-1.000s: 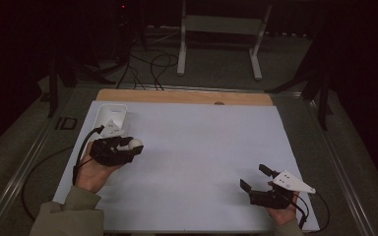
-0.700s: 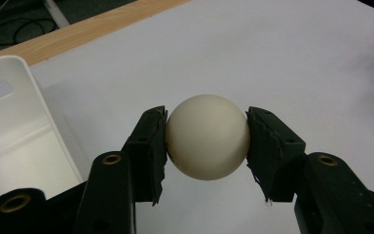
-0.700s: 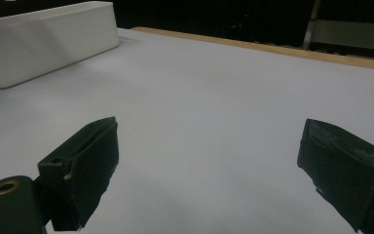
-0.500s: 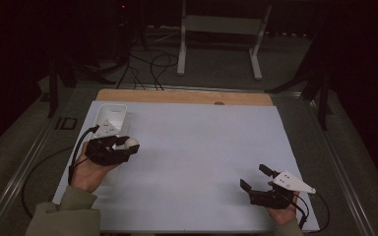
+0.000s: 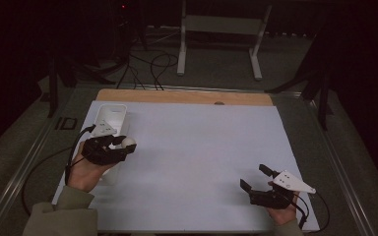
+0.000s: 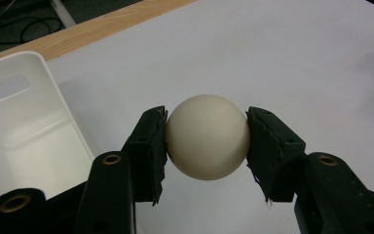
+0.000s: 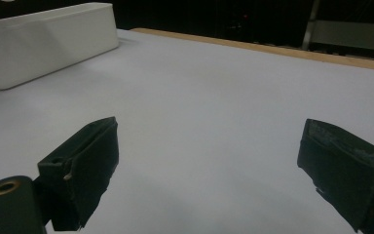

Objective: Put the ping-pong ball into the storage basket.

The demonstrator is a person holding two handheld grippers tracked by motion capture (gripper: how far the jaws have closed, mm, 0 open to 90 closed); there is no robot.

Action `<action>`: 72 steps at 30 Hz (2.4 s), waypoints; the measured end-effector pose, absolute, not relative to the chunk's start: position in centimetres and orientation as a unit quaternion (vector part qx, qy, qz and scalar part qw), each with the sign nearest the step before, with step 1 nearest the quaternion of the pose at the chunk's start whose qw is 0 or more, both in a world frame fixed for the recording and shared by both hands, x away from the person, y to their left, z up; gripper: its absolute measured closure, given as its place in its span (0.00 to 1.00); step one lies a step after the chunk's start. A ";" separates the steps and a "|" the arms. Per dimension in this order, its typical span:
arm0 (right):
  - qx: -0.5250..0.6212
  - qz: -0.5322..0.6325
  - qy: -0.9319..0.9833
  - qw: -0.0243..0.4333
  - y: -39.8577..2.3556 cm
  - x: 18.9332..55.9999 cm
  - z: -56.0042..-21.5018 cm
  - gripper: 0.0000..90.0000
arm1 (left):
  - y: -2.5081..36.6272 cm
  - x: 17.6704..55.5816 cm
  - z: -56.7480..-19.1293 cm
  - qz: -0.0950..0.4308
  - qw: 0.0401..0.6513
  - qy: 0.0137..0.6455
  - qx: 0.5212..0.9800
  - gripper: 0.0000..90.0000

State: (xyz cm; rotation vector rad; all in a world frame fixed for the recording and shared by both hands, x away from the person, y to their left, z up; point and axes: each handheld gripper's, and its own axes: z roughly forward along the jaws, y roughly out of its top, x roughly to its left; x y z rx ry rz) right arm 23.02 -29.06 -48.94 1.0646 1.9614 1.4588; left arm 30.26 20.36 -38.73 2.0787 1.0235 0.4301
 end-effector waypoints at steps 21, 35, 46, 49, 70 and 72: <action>0.387 0.532 0.715 0.236 -29.1 23.0 -48.9 0.09 | 21.5 30.2 -38.7 0.178 0.379 0.410 0.810 0.57; 0.388 0.532 0.715 0.235 -29.1 23.0 -48.9 0.09 | 22.3 30.1 -38.7 0.184 0.377 0.416 0.807 0.57; 0.388 0.531 0.716 0.235 -29.1 23.0 -48.9 0.09 | 23.0 30.1 -38.7 0.186 0.371 0.417 0.809 0.57; 0.388 0.531 0.716 0.235 -29.0 23.0 -48.9 0.09 | 23.2 30.1 -38.7 0.187 0.371 0.418 0.808 0.57; 0.388 0.528 0.717 0.237 -29.0 23.0 -49.0 0.09 | 24.9 29.9 -38.9 0.193 0.358 0.428 0.807 0.57; 0.389 0.527 0.717 0.237 -29.0 23.0 -49.0 0.09 | 25.0 30.0 -38.9 0.192 0.357 0.429 0.808 0.57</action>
